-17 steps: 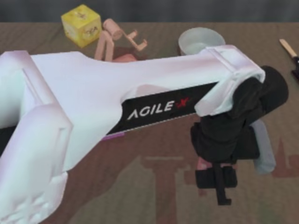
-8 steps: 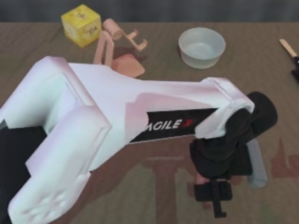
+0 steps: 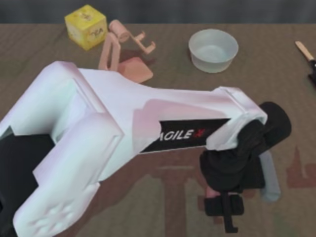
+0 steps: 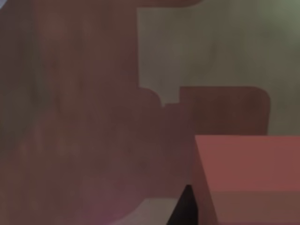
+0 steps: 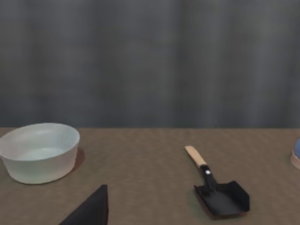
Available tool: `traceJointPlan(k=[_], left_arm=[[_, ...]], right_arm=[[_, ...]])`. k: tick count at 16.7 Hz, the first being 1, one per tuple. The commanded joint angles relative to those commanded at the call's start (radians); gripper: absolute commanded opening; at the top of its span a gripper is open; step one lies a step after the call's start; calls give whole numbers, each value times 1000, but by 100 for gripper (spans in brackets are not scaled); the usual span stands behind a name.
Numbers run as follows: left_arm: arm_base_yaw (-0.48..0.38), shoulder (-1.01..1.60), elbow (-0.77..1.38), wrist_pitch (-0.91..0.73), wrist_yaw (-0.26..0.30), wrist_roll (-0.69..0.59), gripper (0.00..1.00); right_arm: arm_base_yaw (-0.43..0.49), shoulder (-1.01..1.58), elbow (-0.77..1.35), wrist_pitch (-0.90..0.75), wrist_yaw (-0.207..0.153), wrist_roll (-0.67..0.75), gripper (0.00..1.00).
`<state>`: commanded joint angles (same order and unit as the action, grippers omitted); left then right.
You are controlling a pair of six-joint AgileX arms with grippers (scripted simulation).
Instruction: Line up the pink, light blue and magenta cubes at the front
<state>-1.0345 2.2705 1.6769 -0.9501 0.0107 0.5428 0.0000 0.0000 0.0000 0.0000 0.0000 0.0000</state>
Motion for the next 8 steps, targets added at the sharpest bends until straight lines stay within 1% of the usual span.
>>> traceJointPlan(k=[8], left_arm=[[0,0,0,0,0,0,83]], right_arm=[[0,0,0,0,0,0,100]])
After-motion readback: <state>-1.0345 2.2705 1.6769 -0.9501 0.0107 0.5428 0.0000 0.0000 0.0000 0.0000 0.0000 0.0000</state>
